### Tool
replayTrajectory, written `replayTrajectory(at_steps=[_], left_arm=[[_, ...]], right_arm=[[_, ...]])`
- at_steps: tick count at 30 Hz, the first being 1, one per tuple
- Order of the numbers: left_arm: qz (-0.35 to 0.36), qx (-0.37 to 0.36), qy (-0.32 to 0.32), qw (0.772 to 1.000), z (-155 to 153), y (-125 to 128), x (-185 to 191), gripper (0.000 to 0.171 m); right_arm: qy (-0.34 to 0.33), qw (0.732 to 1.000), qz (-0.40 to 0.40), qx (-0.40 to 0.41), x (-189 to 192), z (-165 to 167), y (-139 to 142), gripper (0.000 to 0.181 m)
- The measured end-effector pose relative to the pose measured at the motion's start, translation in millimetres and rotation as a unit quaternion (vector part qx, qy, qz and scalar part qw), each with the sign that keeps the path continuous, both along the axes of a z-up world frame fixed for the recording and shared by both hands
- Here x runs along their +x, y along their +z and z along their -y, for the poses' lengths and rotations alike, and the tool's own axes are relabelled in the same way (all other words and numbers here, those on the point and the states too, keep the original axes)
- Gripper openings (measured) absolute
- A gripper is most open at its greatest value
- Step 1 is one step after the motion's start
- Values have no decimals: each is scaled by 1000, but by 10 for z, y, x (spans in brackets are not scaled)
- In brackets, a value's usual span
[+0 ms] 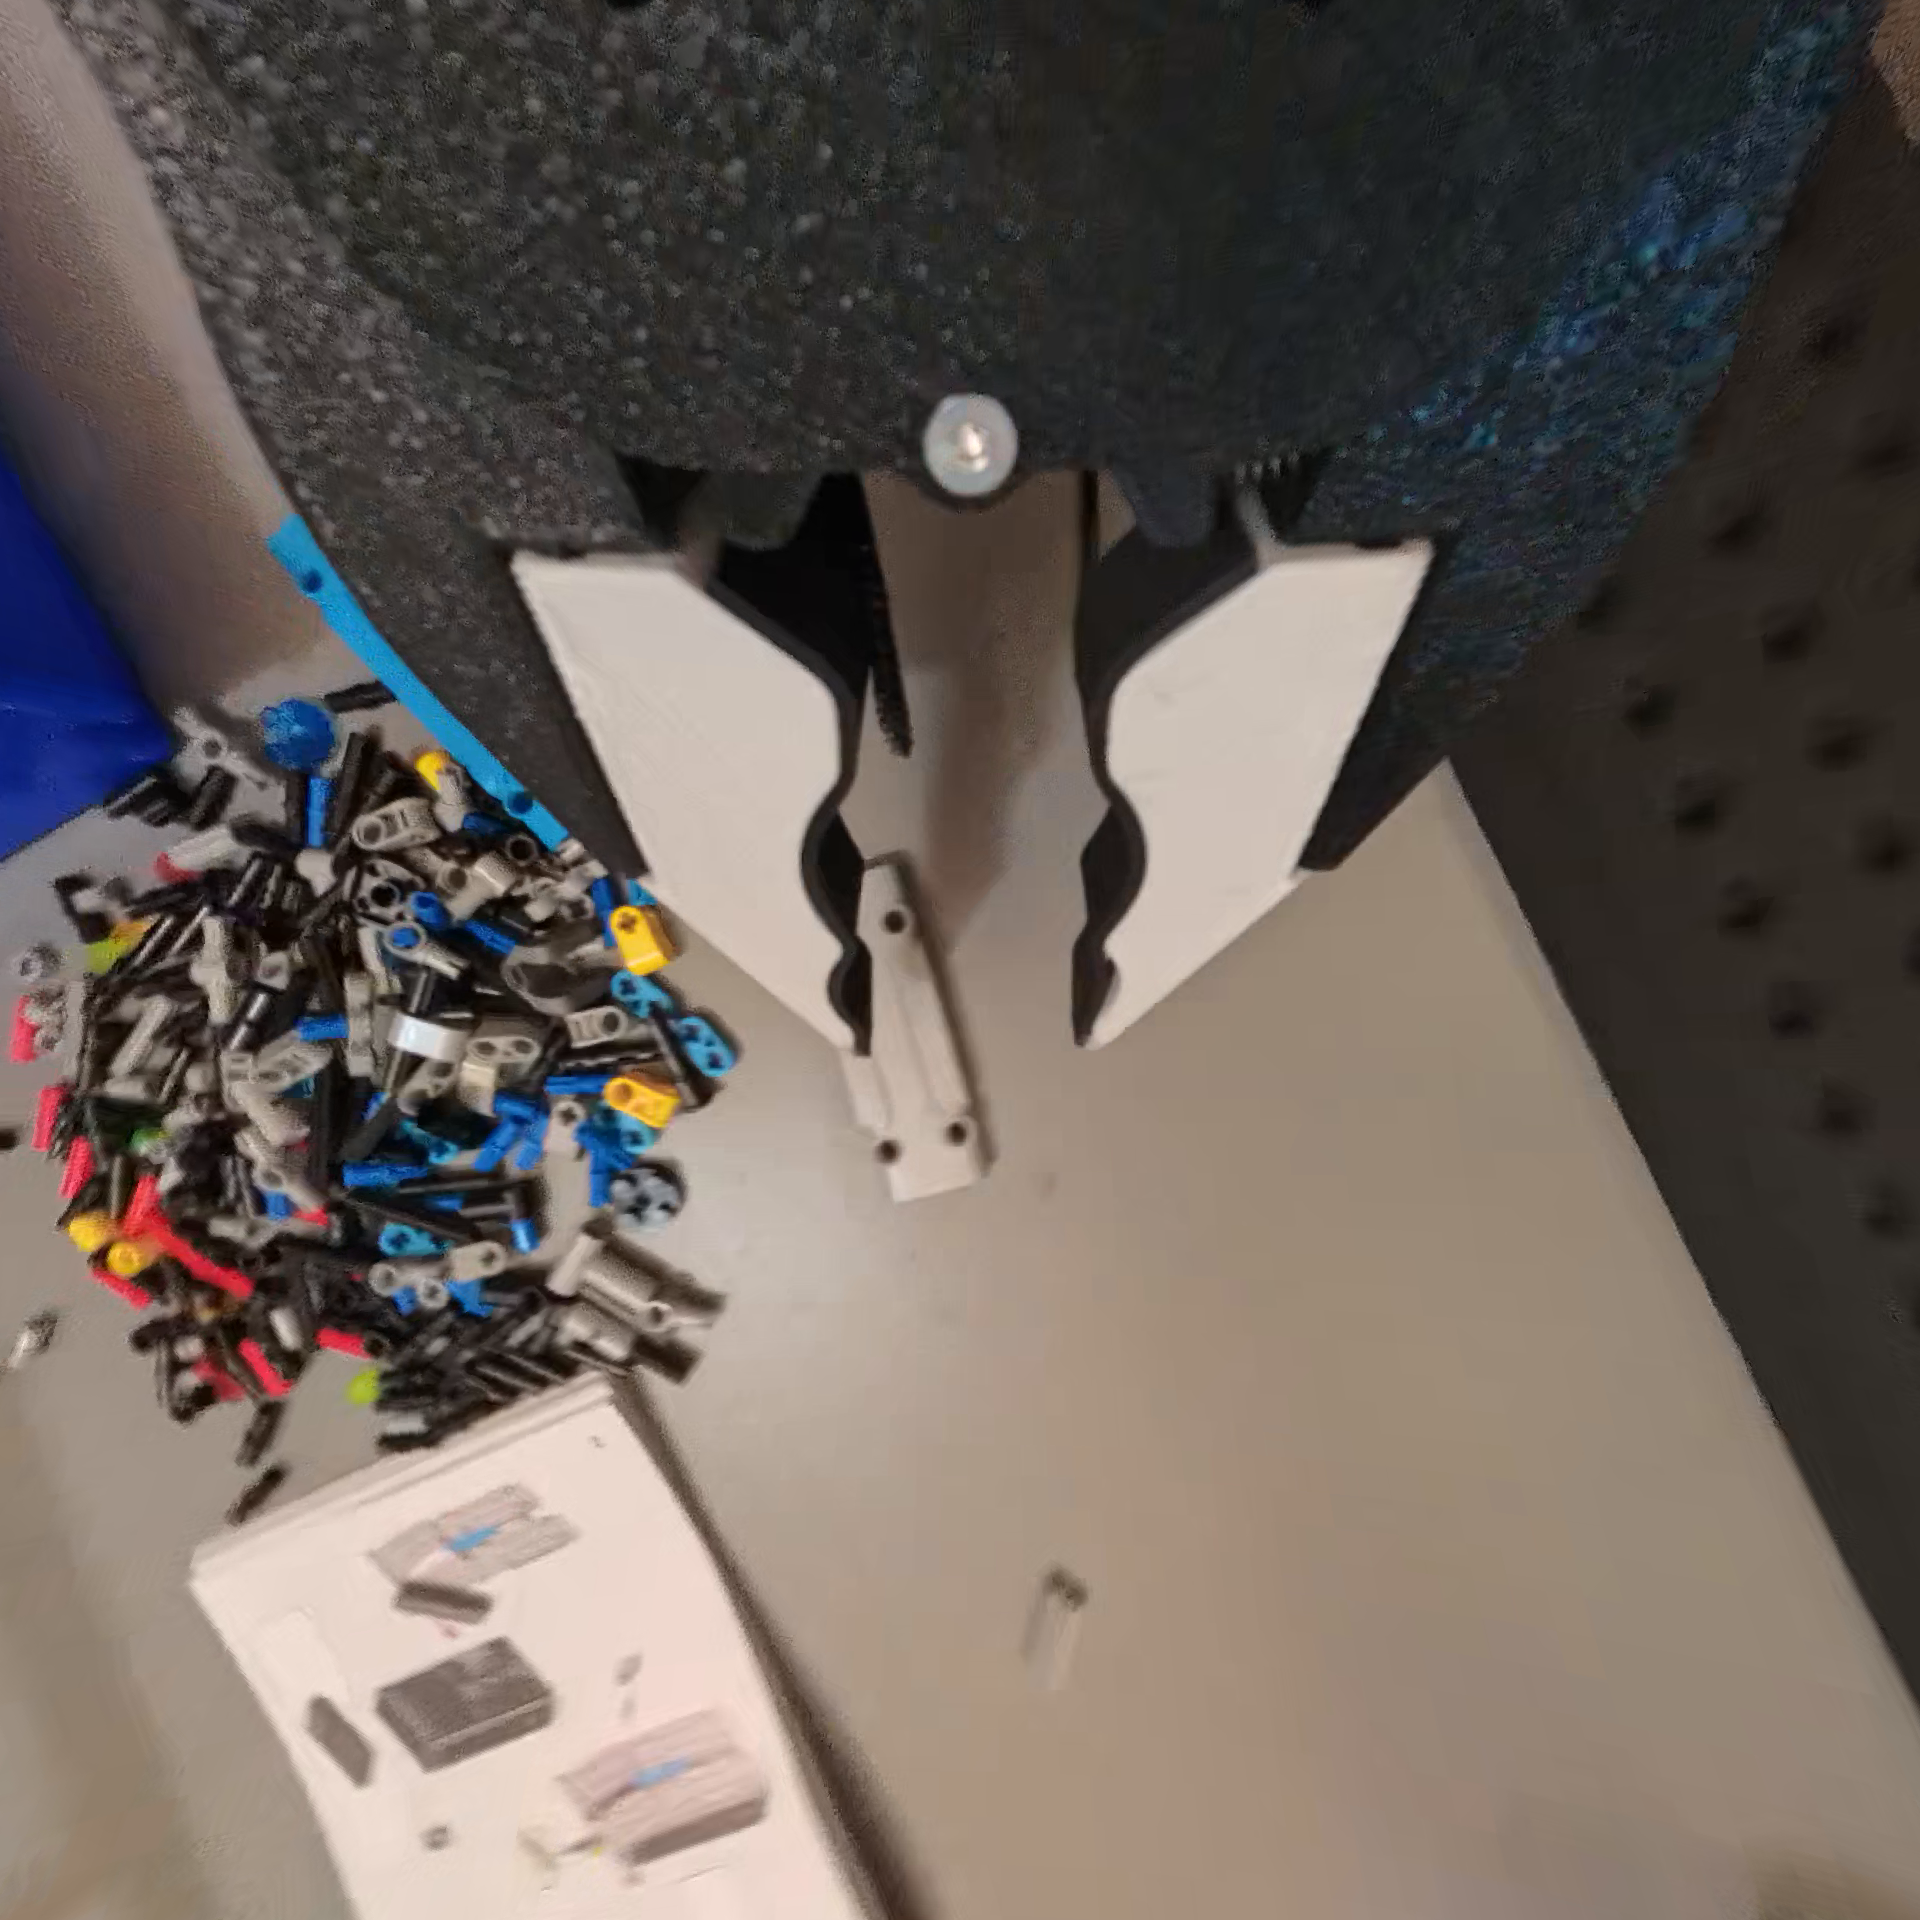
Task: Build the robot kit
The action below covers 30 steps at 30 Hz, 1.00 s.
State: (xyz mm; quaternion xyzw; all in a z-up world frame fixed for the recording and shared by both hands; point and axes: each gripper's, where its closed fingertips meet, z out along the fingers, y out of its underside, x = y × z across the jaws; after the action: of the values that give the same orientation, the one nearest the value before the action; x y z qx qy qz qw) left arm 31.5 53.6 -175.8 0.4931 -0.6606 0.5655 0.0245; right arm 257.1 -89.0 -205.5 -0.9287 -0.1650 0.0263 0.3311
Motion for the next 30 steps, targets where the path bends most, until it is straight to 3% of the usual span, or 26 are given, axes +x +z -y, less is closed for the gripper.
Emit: replayTrajectory(at_steps=[4, 7, 11, 13, 19, 23, 30], left_arm=[[-1, -16, -1, 1000, -8, 32, -5, 6], [0, -24, -6, 1000, 3, 52, -14, 6], [-5, -28, -8, 1000, 11, 32, -16, 6], [-7, -28, -11, 1000, 23, 24, -20, 6], [-8, -33, -7, 999, 21, 21, -1, 5], [-5, -35, -4, 999, 8, 32, 7, 5], [-9, -41, -5, 999, 1, 28, 1, 5]], right_arm=[[-19, 993, -118, -11, 180, -108, -46, 33], [13, 985, -171, -22, 138, -176, -47, 33], [57, 988, -138, -35, 45, -236, -128, 33], [73, 991, -95, -53, 38, -221, -252, 32], [139, 989, 42, -41, 0, -249, -252, 24], [121, 988, 46, -85, 2, -249, -245, 25], [126, 989, 12, -74, -41, -305, -268, 24]])
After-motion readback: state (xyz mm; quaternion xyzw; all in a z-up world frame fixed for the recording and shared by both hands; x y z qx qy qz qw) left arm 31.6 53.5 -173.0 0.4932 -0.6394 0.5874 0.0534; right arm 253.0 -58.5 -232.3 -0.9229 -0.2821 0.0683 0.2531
